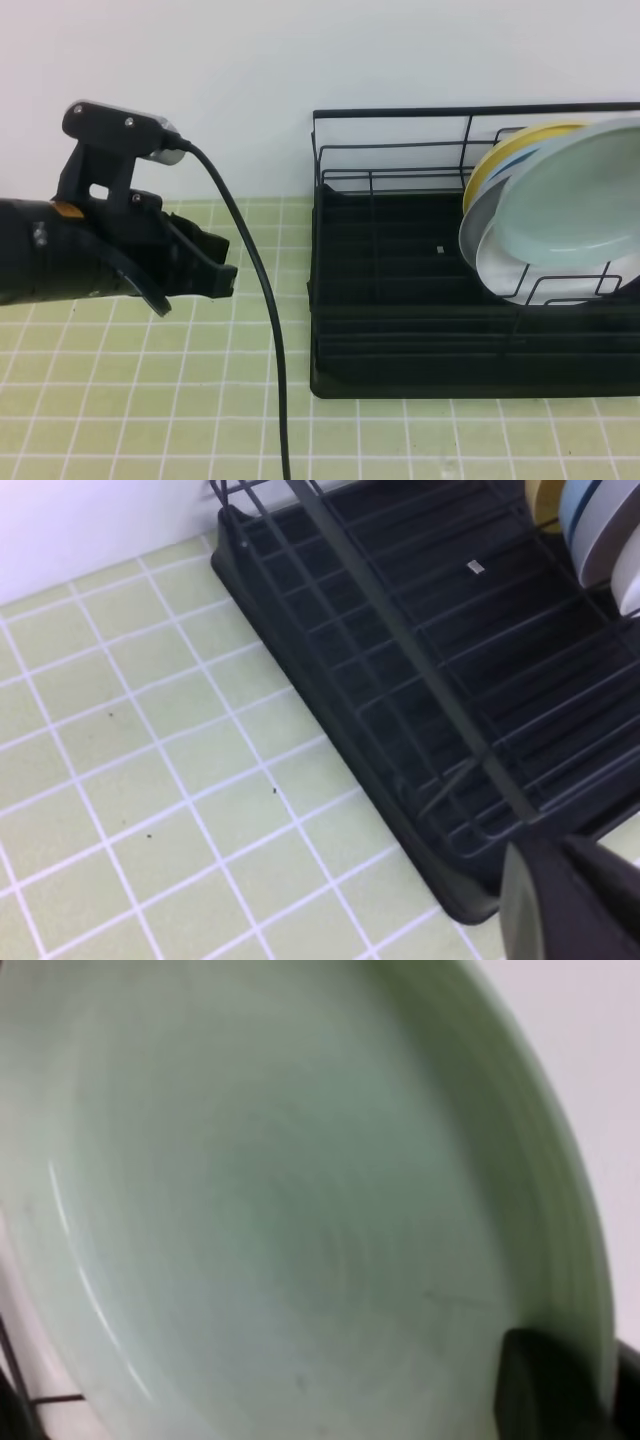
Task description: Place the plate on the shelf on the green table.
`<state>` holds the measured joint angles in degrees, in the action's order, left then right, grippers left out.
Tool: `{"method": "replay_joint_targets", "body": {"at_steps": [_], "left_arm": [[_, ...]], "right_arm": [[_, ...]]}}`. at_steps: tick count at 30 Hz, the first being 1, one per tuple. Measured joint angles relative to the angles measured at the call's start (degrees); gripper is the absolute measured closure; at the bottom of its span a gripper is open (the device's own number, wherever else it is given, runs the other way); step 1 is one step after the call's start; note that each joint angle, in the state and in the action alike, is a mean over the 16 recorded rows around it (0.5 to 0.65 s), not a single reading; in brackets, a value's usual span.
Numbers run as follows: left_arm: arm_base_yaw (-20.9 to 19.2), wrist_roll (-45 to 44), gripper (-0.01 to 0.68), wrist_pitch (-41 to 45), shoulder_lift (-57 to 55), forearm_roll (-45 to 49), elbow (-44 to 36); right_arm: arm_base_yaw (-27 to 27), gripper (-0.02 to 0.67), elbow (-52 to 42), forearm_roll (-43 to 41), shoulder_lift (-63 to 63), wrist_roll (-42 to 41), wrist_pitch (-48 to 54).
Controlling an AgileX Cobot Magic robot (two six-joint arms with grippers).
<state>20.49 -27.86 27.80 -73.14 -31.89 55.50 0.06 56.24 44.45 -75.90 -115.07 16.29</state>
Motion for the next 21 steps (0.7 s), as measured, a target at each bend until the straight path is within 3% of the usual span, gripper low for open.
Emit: {"method": "replay_joint_targets", "body": {"at_steps": [15, 21], "left_arm": [[-0.85, -0.97, 0.674, -0.33, 0.00, -1.34, 0.00], [-0.85, -1.33, 0.674, -0.38, 0.00, -1.86, 0.00]], "right_arm": [[0.00, 0.607, -3.85, 2.63, -1.44, -3.11, -1.19], [0.00, 0.570, -4.80, 5.39, -2.44, -2.51, -2.03]]}}
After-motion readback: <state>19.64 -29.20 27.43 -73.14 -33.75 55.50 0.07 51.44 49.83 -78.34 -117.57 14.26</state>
